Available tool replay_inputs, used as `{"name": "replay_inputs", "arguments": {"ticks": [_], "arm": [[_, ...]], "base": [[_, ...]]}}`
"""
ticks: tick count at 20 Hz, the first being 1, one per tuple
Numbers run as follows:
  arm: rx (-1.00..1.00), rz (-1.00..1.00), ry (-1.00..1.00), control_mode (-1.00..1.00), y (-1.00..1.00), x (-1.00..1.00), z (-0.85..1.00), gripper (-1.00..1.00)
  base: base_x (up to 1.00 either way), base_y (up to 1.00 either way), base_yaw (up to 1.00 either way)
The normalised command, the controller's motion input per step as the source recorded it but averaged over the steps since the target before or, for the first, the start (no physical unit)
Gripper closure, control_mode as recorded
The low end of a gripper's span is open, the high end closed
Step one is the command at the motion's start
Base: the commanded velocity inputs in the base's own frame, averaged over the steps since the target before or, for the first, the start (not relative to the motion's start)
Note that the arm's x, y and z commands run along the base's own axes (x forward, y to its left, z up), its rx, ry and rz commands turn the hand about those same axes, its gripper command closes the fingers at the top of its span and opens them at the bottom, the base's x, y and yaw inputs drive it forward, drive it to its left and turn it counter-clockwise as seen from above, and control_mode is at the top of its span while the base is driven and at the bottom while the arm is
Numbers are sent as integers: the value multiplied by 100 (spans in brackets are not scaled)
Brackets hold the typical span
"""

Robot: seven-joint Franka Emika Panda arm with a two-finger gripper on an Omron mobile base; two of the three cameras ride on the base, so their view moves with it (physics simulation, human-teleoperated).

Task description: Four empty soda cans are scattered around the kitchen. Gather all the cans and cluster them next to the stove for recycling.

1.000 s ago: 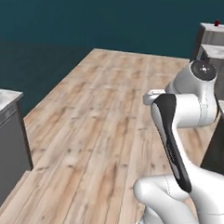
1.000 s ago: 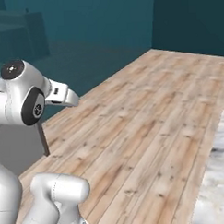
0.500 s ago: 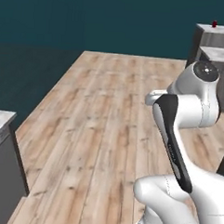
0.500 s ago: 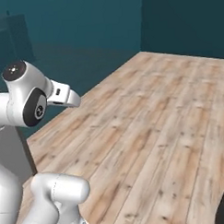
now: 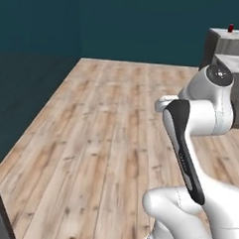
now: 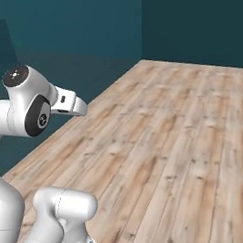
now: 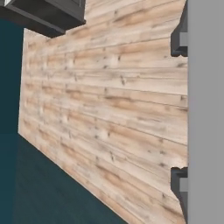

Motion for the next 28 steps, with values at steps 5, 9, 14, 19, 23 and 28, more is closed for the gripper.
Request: {"name": "replay_inputs", "arguments": {"ticks": [5,9,14,19,23,28], "arm": [[0,0,0,100,0,0,0,-100],[0,0,0,100,0,0,0,-100],[0,0,0,100,0,0,0,-100],[0,0,0,100,0,0,0,-100],[0,0,0,100,0,0,0,-100],[0,0,0,100,0,0,0,-100]], "base": [[100,17,-13],[99,16,-13],[88,8,-16],[80,3,-18],[67,1,-19],[63,-13,-14]]}}
